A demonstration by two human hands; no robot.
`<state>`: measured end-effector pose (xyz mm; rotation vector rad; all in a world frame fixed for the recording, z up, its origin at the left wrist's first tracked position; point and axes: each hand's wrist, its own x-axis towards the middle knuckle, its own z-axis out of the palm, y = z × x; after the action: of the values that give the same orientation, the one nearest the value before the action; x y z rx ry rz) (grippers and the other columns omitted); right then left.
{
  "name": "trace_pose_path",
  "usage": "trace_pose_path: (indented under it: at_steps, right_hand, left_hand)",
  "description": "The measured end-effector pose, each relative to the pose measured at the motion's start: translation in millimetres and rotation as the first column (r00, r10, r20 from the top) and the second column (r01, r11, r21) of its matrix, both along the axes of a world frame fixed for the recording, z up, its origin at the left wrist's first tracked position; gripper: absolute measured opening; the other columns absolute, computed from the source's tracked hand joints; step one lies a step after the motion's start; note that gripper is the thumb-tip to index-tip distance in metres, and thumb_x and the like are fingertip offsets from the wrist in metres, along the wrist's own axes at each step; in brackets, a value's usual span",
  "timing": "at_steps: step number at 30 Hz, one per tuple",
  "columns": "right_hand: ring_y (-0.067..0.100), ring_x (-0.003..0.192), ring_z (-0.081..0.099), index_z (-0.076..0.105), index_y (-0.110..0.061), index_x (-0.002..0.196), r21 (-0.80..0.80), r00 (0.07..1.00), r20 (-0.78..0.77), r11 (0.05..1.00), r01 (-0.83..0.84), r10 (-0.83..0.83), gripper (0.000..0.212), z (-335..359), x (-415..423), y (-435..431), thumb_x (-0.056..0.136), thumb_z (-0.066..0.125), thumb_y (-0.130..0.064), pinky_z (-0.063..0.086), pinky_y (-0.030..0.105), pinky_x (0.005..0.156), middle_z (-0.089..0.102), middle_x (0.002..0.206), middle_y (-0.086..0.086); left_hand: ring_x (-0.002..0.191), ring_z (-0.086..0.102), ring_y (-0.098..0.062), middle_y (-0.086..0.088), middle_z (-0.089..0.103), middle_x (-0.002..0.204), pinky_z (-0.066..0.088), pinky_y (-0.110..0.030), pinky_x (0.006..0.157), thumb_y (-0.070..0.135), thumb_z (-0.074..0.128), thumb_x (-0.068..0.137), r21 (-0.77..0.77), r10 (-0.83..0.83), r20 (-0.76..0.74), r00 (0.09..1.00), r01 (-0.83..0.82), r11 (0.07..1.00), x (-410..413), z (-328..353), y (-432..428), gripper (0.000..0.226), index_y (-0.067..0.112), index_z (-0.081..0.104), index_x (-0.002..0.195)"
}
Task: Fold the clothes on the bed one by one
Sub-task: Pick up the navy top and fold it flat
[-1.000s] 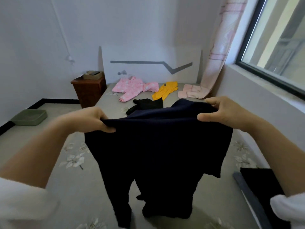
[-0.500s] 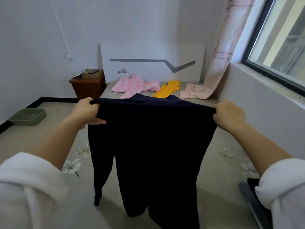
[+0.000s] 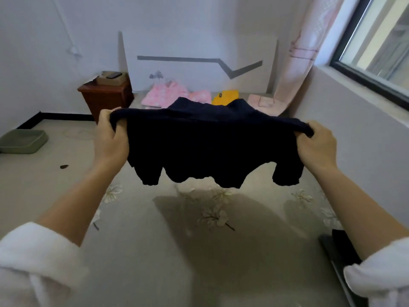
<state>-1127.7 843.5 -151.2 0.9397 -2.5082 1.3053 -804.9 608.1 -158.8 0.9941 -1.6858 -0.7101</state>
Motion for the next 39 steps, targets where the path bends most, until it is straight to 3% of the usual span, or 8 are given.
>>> trace_pose_path:
  at_steps: [3,6,11,19,25,30,35,39]
  right_hand:
    - [0.005,0.062,0.048,0.054,-0.026,0.074,0.035,0.998,0.051,0.999,-0.029,0.027,0.02,-26.8,18.8,24.6,0.085,0.048,-0.011,0.031,0.012,0.052,0.054,0.067,-0.012]
    - [0.015,0.072,0.054,0.065,-0.023,0.092,0.094,0.992,0.115,0.993,-0.068,0.057,0.022,-67.8,40.9,52.3,0.084,0.051,-0.008,0.035,0.026,0.059,0.062,0.077,-0.004]
    - [0.016,0.07,0.052,0.064,-0.01,0.115,0.284,0.959,0.275,0.948,-0.145,0.064,0.033,-161.4,92.7,105.4,0.086,0.054,0.002,0.031,0.024,0.057,0.063,0.091,0.007]
    - [0.029,0.102,0.061,0.049,-0.015,0.137,0.648,0.833,0.549,0.666,-0.369,-0.072,0.041,-308.8,171.4,174.0,0.096,0.048,-0.01,0.046,0.03,0.076,0.062,0.122,0.015]
    - [0.024,0.114,0.056,0.04,-0.018,0.144,0.794,0.869,0.493,0.43,-0.429,-0.044,0.044,-381.9,212.8,224.2,0.1,0.041,-0.014,0.044,0.03,0.095,0.052,0.136,0.009]
    - [0.021,0.112,0.053,0.048,-0.019,0.135,0.908,0.909,0.406,0.146,-0.392,-0.089,0.043,-410.9,241.3,232.9,0.093,0.046,-0.012,0.044,0.028,0.092,0.046,0.127,0.005]
    - [0.021,0.117,0.041,0.037,-0.017,0.141,0.821,0.921,0.374,0.422,-0.385,0.111,0.06,-434.1,281.0,182.6,0.084,0.053,-0.013,0.037,0.032,0.094,0.043,0.128,0.002]
    - [0.016,0.122,0.039,0.026,-0.023,0.145,0.719,0.837,0.548,0.515,-0.467,-0.006,0.067,-455.3,295.1,155.4,0.085,0.057,-0.022,0.03,0.035,0.1,0.044,0.129,-0.006]
  left_hand:
    - [0.073,0.05,0.005,0.006,0.054,0.092,0.036,0.001,0.06,0.019,0.04,0.101,0.046,-0.019,0.031,0.999,0.018,0.999,22.9,-39.6,23.0,0.021,0.018,0.053,0.118]
    - [0.085,0.048,0.004,0.003,0.054,0.103,0.038,-0.001,0.071,0.014,0.042,0.101,0.105,-0.055,0.093,0.994,0.045,0.993,49.8,-83.3,50.3,0.026,0.013,0.053,0.125]
    - [0.1,0.051,-0.012,0.006,0.056,0.112,0.037,-0.03,0.081,0.015,0.048,0.098,0.295,-0.22,0.282,0.934,0.133,0.946,104.2,-168.6,104.4,0.024,0.016,0.054,0.122]
    - [0.109,0.053,-0.014,0.007,0.051,0.119,0.038,-0.017,0.082,0.018,0.063,0.091,0.593,-0.449,0.465,0.763,0.107,0.798,171.3,-300.6,170.2,0.02,0.028,0.056,0.105]
    - [0.121,0.049,-0.016,-0.004,0.039,0.146,0.037,-0.023,0.091,0.012,0.063,0.086,0.686,-0.632,0.619,0.467,0.072,0.725,212.7,-387.3,203.8,0.018,0.025,0.052,0.092]
    - [0.124,0.044,-0.021,-0.004,0.045,0.135,0.039,-0.027,0.099,0.018,0.056,0.089,0.741,-0.738,0.671,0.076,-0.031,0.671,228.7,-428.4,215.9,0.037,0.021,0.053,0.126]
    - [0.105,0.044,-0.023,-0.003,0.046,0.114,0.046,-0.033,0.08,0.02,0.058,0.084,0.539,-0.534,0.825,0.188,0.027,0.842,200.8,-436.6,231.6,0.042,0.016,0.052,0.125]
    - [0.12,0.038,-0.019,0.003,0.041,0.134,0.038,-0.033,0.096,0.033,0.056,0.087,0.662,-0.675,0.703,0.224,0.142,0.736,167.2,-450.7,246.0,0.067,0.022,0.027,0.146]
